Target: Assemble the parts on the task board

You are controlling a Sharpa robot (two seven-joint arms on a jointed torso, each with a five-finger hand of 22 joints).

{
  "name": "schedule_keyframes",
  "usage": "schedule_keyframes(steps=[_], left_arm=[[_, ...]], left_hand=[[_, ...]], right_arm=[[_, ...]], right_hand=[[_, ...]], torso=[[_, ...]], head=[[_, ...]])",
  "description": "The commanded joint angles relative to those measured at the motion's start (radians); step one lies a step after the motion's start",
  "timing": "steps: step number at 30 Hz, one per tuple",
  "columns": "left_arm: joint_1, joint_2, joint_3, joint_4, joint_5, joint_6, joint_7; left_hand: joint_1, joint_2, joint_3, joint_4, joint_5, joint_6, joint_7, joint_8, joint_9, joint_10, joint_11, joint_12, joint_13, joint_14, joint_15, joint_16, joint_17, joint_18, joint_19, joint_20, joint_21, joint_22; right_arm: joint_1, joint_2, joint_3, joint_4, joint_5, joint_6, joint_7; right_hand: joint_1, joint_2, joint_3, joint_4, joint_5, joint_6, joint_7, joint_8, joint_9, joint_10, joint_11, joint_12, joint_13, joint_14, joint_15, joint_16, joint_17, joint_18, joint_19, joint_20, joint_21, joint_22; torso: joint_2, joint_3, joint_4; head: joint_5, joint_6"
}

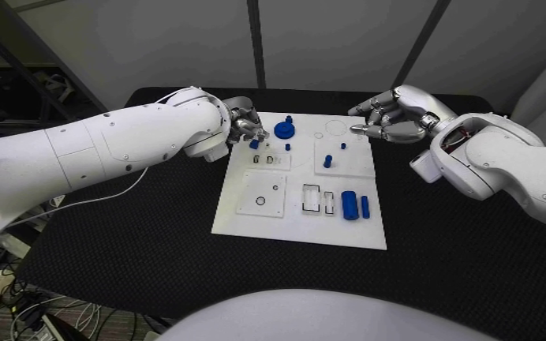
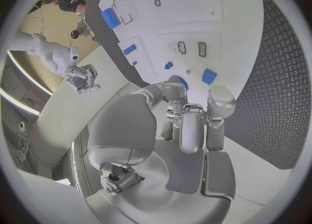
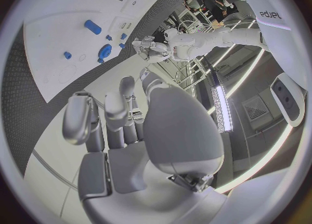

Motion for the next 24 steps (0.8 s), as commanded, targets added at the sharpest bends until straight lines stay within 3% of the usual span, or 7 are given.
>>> schedule_keyframes(steps=[1, 4, 9, 10, 13, 18, 24], left_arm=[[0.004, -0.01, 0.007, -0.017, 0.038, -0.048, 0.052], [0.008, -0.019, 0.014, -0.038, 0.059, -0.052, 0.059], [0.017, -0.022, 0.018, -0.079, 0.086, -0.031, 0.056], [0.018, -0.021, 0.019, -0.086, 0.088, -0.026, 0.053], [0.021, -0.015, 0.019, -0.106, 0.092, -0.012, 0.045], [0.024, 0.001, 0.019, -0.135, 0.081, 0.009, 0.038], [0.026, 0.023, 0.018, -0.161, 0.049, 0.023, 0.041]], left_hand=[[-0.019, -0.018, -0.014, 0.003, -0.086, 0.0, 0.013, -0.025, -0.035, -0.033, 0.005, -0.118, -0.064, 0.058, 0.001, -0.018, 0.077, 0.028, -0.019, 0.004, -0.028, -0.029], [-0.036, -0.039, -0.031, 0.015, -0.108, -0.003, 0.025, -0.051, -0.077, -0.056, 0.013, -0.198, -0.116, 0.05, 0.008, -0.038, 0.051, 0.035, -0.038, 0.01, -0.06, -0.06], [-0.061, -0.071, -0.062, 0.042, -0.109, 0.006, 0.033, -0.076, -0.131, -0.054, 0.019, -0.21, -0.143, 0.049, 0.014, -0.047, 0.042, 0.037, -0.04, 0.017, -0.078, -0.073], [-0.069, -0.081, -0.075, 0.048, -0.128, 0.007, 0.035, -0.079, -0.138, -0.053, 0.02, -0.211, -0.146, 0.049, 0.016, -0.049, 0.04, 0.038, -0.041, 0.018, -0.081, -0.076], [-0.084, -0.097, -0.097, 0.062, -0.134, 0.007, 0.038, -0.085, -0.152, -0.057, 0.024, -0.215, -0.152, 0.046, 0.018, -0.055, 0.033, 0.04, -0.047, 0.019, -0.092, -0.087], [-0.071, -0.104, -0.119, 0.078, -0.133, 0.003, 0.045, -0.104, -0.189, -0.078, 0.03, -0.228, -0.166, 0.044, 0.023, -0.062, 0.026, 0.043, -0.056, 0.024, -0.113, -0.104], [-0.022, -0.104, -0.122, 0.07, -0.133, 0.003, 0.052, -0.12, -0.229, -0.137, 0.041, -0.259, -0.187, 0.016, 0.033, -0.116, -0.04, 0.059, -0.111, 0.032, -0.188, -0.18]], right_arm=[[0.002, 0.0, 0.001, 0.001, -0.001, 0.001, 0.007], [0.002, -0.001, 0.001, 0.0, -0.001, 0.001, 0.006], [0.002, 0.0, 0.001, -0.002, -0.001, 0.001, 0.005], [0.002, 0.0, 0.001, -0.002, -0.001, 0.001, 0.005], [0.002, 0.001, 0.001, -0.003, -0.001, 0.002, 0.005], [0.002, 0.002, 0.001, -0.004, -0.001, 0.002, 0.003], [0.002, 0.002, 0.001, -0.003, -0.001, 0.002, 0.003]], right_hand=[[-0.011, -0.002, 0.0, 0.004, 0.004, 0.005, -0.002, -0.003, -0.001, 0.008, 0.002, 0.003, -0.001, 0.01, 0.0, -0.002, 0.001, 0.011, 0.008, -0.001, -0.005, 0.001], [-0.012, -0.002, 0.0, 0.005, 0.004, 0.006, -0.002, -0.003, -0.001, 0.008, 0.002, 0.003, -0.001, 0.01, 0.0, -0.003, 0.001, 0.011, 0.008, -0.001, -0.006, 0.0], [-0.012, -0.002, 0.0, 0.005, 0.004, 0.006, -0.002, -0.003, -0.001, 0.008, 0.002, 0.003, -0.001, 0.01, 0.0, -0.003, 0.001, 0.011, 0.008, -0.001, -0.006, 0.0], [-0.012, -0.002, 0.0, 0.005, 0.004, 0.006, -0.002, -0.003, -0.001, 0.008, 0.002, 0.003, -0.001, 0.01, 0.0, -0.003, 0.001, 0.011, 0.008, -0.001, -0.006, 0.0], [-0.012, -0.002, 0.0, 0.005, 0.004, 0.006, -0.002, -0.003, -0.001, 0.008, 0.002, 0.003, -0.001, 0.01, 0.0, -0.003, 0.001, 0.011, 0.008, -0.001, -0.006, 0.0], [-0.012, -0.002, 0.0, 0.005, 0.004, 0.006, -0.002, -0.003, -0.001, 0.008, 0.002, 0.003, -0.001, 0.01, 0.0, -0.003, 0.001, 0.011, 0.008, -0.001, -0.006, 0.0], [-0.012, -0.002, 0.0, 0.005, 0.004, 0.006, -0.002, -0.003, -0.001, 0.008, 0.002, 0.004, -0.001, 0.011, 0.0, -0.002, 0.002, 0.011, 0.008, -0.001, -0.005, 0.001]], torso=[[0.002, 0.0005, 0.0007], [0.002, 0.0, 0.0], [0.002, 0.0, 0.0006], [0.002, -0.0002, 0.0006], [0.001, -0.0001, -0.0004], [0.001, 0.0001, -0.0004], [0.002, -0.0006, -0.0004]], head=[[-0.002, 0.004], [-0.002, 0.005], [-0.002, 0.007], [-0.001, 0.008], [0.001, 0.009], [0.002, 0.011], [0.004, 0.016]])
